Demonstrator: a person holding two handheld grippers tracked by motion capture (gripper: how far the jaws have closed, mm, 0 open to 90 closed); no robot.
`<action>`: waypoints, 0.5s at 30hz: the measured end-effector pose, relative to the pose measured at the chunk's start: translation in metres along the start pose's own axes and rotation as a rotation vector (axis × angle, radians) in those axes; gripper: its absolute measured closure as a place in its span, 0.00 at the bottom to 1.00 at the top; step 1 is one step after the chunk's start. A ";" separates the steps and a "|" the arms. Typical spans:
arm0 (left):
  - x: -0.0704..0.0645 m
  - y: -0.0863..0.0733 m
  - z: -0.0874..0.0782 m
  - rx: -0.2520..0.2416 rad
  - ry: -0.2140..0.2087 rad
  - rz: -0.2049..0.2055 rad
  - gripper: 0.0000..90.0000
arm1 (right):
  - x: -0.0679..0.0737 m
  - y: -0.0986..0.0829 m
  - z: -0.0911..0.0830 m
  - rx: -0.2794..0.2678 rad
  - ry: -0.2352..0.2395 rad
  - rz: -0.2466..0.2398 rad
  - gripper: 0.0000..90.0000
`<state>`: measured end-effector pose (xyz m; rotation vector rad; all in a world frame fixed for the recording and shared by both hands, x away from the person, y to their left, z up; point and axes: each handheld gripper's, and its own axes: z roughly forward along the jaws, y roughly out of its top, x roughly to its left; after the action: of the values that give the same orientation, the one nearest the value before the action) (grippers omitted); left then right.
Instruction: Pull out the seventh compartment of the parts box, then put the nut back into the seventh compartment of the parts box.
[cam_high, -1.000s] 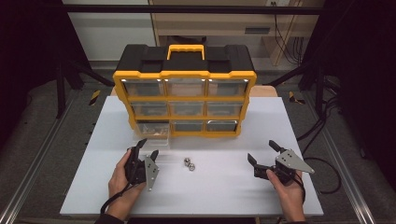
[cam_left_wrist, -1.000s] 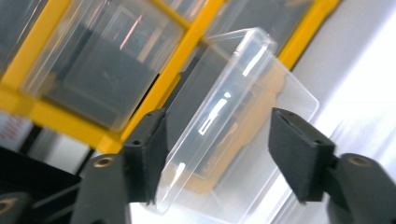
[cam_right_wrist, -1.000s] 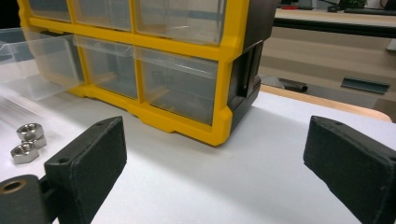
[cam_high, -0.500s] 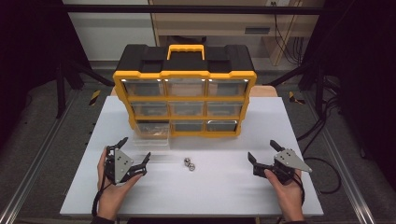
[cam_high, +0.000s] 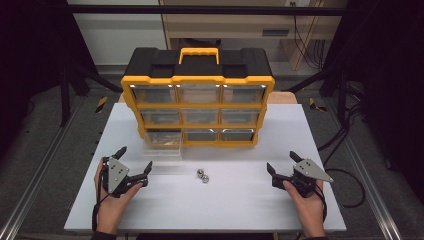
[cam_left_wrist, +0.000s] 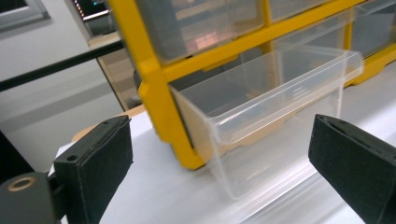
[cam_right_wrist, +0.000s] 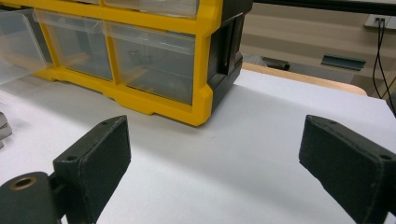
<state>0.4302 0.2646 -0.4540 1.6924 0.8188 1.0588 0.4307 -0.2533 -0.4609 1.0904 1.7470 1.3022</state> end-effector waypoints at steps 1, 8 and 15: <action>0.001 -0.001 -0.001 0.001 0.002 -0.007 0.06 | 0.000 0.000 0.000 0.000 0.000 0.000 0.10; 0.016 -0.009 -0.019 -0.023 -0.020 -0.057 0.04 | 0.010 0.003 0.004 0.066 0.012 -0.010 0.10; 0.026 -0.014 -0.023 -0.057 -0.076 -0.111 0.03 | 0.037 0.017 0.009 0.174 0.050 -0.061 0.11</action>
<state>0.4190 0.3003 -0.4557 1.6108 0.8164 0.9290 0.4267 -0.2134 -0.4481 1.0986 1.9449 1.1674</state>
